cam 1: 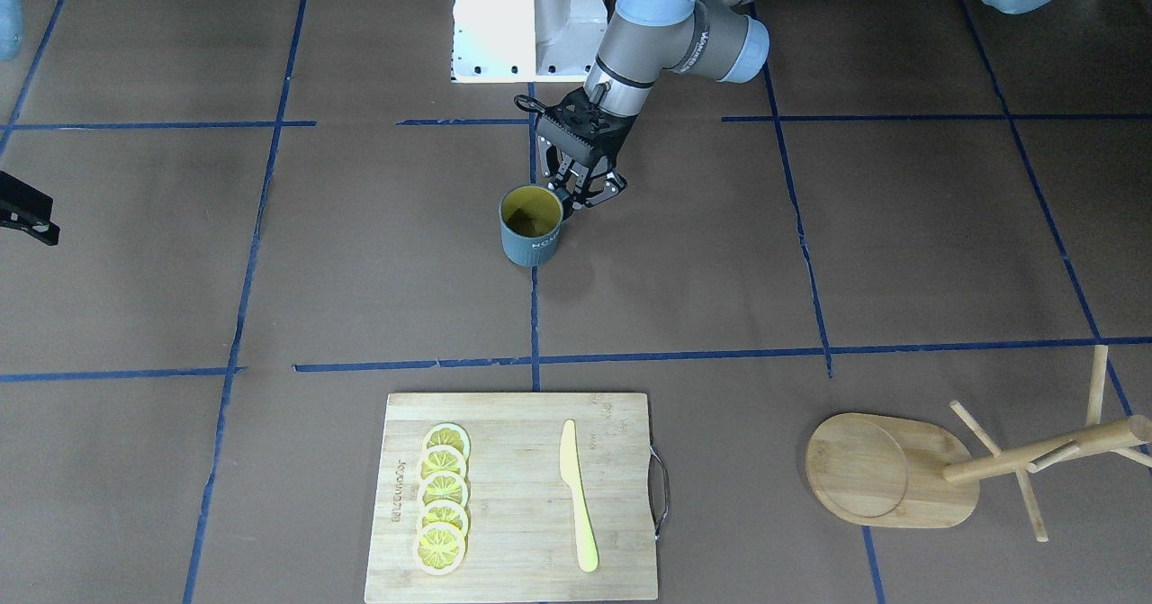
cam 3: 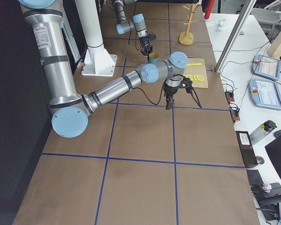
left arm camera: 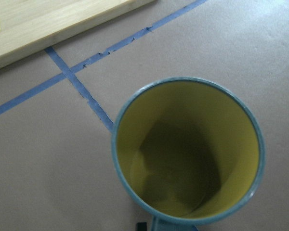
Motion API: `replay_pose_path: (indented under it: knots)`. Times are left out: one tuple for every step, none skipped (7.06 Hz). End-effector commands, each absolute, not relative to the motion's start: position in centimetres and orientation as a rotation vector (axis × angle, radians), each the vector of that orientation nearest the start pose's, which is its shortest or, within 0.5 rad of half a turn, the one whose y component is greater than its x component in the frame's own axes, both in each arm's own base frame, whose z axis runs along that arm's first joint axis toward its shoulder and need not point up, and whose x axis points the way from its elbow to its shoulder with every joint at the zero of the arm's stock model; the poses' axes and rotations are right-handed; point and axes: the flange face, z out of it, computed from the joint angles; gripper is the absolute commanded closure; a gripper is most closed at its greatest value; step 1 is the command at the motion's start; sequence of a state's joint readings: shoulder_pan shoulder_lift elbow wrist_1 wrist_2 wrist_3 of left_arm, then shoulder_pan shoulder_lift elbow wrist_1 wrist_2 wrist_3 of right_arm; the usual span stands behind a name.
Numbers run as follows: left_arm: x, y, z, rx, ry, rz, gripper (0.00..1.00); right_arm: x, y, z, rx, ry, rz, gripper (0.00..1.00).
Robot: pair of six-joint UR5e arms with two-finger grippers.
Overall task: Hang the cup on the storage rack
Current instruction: 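Lift the mug with the left gripper toward the wooden rack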
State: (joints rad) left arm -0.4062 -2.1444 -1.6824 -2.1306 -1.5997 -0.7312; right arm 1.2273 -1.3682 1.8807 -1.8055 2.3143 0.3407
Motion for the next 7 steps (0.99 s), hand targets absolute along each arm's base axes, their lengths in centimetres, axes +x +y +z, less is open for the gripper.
replay_pose_path:
  knots:
    - [50.6,-42.8,19.6,0.675,1.093,0.341,1.0,-11.4,-53.5,42.9,0.009,-0.787,-0.097,0.0]
    - [48.1,-45.3,19.5,0.631,1.12,0.26,1.0,-10.3,-53.7,42.9,0.022,-0.79,-0.091,0.0]
    - [45.2,-48.0,19.5,0.581,1.149,0.144,1.0,-8.7,-54.0,43.0,0.043,-0.793,-0.097,0.0]
    - [42.3,-50.4,19.6,0.539,1.169,0.072,1.0,-6.5,-53.5,44.5,0.065,-0.783,-0.133,0.0]
    - [41.1,-51.3,19.7,0.48,1.195,-0.014,1.0,-4.1,-52.4,47.2,0.073,-0.77,-0.17,0.0]
    - [40.2,-51.9,19.7,0.412,1.223,-0.138,1.0,-2.1,-51.7,48.5,0.082,-0.764,-0.178,0.0]
    - [38.8,-52.8,19.4,0.392,1.259,-0.223,1.0,-0.7,-51.2,49.2,0.082,-0.767,-0.158,0.0]
